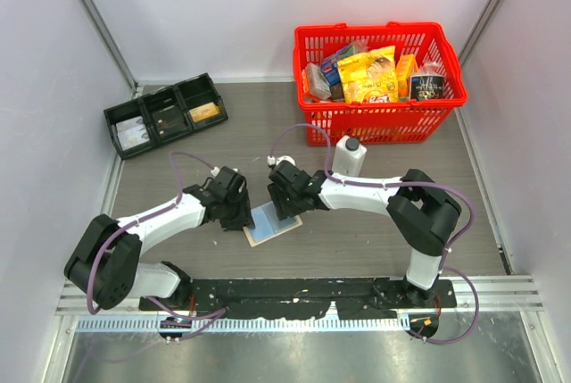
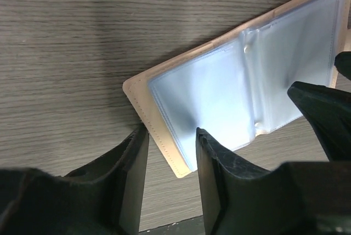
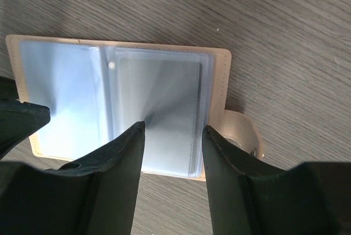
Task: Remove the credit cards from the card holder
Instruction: Remove the credit card from the card holder.
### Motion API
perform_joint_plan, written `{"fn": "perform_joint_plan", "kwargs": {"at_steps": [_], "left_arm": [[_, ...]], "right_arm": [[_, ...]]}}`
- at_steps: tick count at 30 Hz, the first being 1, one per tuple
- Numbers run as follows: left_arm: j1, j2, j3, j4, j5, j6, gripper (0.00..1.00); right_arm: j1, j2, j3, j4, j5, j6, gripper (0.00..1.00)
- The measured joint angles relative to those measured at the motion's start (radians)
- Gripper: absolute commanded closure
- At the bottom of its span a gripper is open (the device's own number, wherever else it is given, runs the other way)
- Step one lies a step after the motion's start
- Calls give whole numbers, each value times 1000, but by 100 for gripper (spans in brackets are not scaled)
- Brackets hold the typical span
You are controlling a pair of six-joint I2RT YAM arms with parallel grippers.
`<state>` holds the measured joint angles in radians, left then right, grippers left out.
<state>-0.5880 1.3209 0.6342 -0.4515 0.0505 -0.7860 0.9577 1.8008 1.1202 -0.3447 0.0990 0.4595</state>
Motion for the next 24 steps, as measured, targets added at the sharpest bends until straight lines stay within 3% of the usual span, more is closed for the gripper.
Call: {"fn": "perform_joint_plan", "kwargs": {"at_steps": [7,13,24], "left_arm": [[-3,0,-12,22,31,-29,61],[-5,0,-18,33,45,-48,63],[-5,0,-29,55,68,-71,64]], "right_arm": [[1,0,0,8,-12,0,53],[0,0,-2,9,-26,-2,60],[-12,-81,-25,30,-167,-9,60]]}}
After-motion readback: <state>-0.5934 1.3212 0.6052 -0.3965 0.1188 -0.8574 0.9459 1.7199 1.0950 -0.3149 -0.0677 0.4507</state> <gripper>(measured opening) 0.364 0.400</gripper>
